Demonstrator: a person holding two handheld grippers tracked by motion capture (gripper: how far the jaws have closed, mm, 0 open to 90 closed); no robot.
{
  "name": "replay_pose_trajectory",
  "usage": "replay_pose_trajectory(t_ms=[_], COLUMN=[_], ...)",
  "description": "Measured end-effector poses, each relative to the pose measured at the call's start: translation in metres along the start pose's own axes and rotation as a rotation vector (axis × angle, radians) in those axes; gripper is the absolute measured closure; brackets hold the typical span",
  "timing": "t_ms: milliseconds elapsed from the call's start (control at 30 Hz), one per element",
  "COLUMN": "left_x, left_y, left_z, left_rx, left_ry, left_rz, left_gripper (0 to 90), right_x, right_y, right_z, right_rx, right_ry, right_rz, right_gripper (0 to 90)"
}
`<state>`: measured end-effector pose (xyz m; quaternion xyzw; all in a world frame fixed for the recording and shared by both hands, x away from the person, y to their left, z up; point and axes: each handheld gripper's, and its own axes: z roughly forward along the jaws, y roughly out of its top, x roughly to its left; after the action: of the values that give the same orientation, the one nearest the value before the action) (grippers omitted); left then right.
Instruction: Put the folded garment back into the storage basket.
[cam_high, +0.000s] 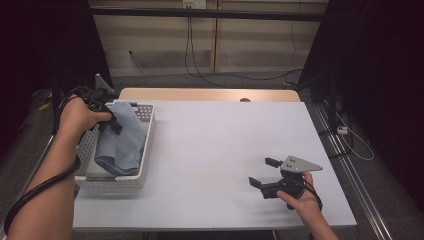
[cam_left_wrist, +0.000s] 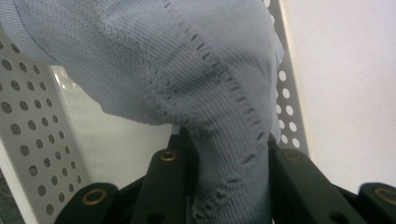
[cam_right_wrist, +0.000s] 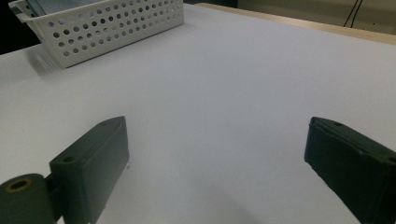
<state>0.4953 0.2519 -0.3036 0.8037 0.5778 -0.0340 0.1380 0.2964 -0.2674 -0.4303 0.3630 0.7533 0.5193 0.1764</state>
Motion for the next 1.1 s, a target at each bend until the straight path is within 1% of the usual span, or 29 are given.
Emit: replay_pose_trajectory(t_ms=[233, 267, 333, 367, 433, 533, 567, 633, 667, 900, 967, 1100], left_x=[0.0, 0.0, 0.0, 0.0, 0.0, -0.002, -0.001, -0.002, -0.002, -0.005, -0.005, -0.005], left_y=[-0.003, -0.003, -0.004, -0.005, -0.006, -0.007, -0.008, -0.009, -0.01, -0.015, -0.015, -0.016], left_z=[0.002, 0.002, 0.002, 0.003, 0.002, 0.002, 0.001, 0.002, 0.002, 0.003, 0.003, 0.004], left_rx=[-0.005, 0.001, -0.001, -0.008, 0.0, -0.006, -0.003, -0.006, 0.0, -0.021, -0.02, -0.018], left_ry=[0.001, 0.0, 0.0, 0.003, 0.001, -0.003, -0.004, -0.003, -0.002, -0.007, -0.007, -0.008], left_rz=[0.001, 0.004, -0.002, -0.002, 0.006, -0.003, 0.004, 0.002, 0.01, 0.01, 0.016, 0.013], left_gripper=[73.7, 73.7, 73.6, 73.7, 73.6, 73.6, 73.7, 73.6, 73.7, 73.6, 73.6, 73.6], right_x=[0.0, 0.0, 0.001, 0.001, 0.001, 0.001, 0.001, 0.001, 0.001, 0.002, 0.001, 0.001], right_y=[0.0, 0.0, 0.001, 0.001, 0.001, 0.0, 0.001, 0.001, 0.001, 0.001, 0.001, 0.002], right_z=[0.0, -0.001, -0.001, -0.001, -0.001, 0.0, 0.0, 0.0, 0.0, 0.0, 0.0, 0.001], right_rx=[-0.003, -0.002, -0.003, -0.003, -0.002, -0.003, -0.003, -0.003, -0.003, -0.003, -0.002, -0.002], right_ry=[0.002, 0.002, 0.002, 0.002, 0.003, 0.004, 0.004, 0.005, 0.005, 0.005, 0.005, 0.004], right_rz=[-0.002, -0.002, -0.001, -0.001, 0.0, -0.002, -0.005, -0.004, -0.004, -0.005, -0.004, -0.006], right_gripper=[6.2, 6.2, 6.2, 6.2, 6.2, 6.2, 6.2, 6.2, 6.2, 6.2, 6.2, 6.2])
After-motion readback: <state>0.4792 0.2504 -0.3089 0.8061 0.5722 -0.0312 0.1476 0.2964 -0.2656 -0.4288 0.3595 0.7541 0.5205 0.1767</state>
